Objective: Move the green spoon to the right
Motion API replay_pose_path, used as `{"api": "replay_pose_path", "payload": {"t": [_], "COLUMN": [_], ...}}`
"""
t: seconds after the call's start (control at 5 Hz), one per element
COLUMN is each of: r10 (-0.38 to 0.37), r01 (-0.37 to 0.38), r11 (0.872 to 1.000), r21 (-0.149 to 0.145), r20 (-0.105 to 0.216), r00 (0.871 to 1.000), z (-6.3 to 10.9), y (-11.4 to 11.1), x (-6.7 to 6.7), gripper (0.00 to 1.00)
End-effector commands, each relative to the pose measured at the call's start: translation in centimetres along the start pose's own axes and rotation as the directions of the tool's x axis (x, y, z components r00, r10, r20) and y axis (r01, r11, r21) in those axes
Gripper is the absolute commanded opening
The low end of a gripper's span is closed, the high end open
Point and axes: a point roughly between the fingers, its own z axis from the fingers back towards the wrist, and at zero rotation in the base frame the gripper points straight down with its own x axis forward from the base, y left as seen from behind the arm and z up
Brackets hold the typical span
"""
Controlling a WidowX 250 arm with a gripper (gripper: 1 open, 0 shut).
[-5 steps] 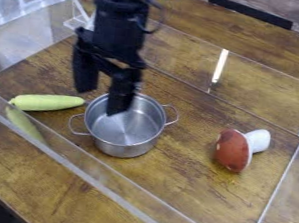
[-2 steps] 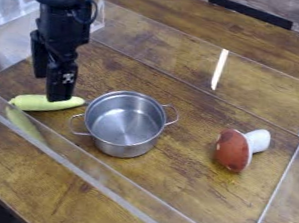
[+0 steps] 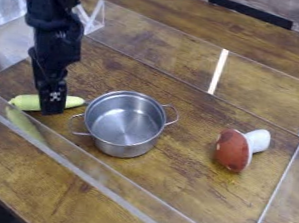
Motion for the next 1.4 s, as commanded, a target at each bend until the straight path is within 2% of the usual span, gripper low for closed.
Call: {"api": "replay_pose_path", "payload": {"t": [0.0,0.2,0.6,1.2], "r10": [0.005,0.016,0.049,0.077], "r01": [-0.007,-0.021,-0.056,-0.079], "r11": [0.998,0.998,0.997,0.997], "r21": [0.055,0.062,0.051,0.005], "r20": [0.046,0.078,0.129,0.181], "r00": [0.999,0.997,0.990,0.980], "z": [-0.1,-0.7,-1.5,-1.4], "y": [1.5,2.0,3.0,4.0], "x": [0.0,0.3,0.3,0.7], "gripper": [1.00,1.00,1.00,1.00]}}
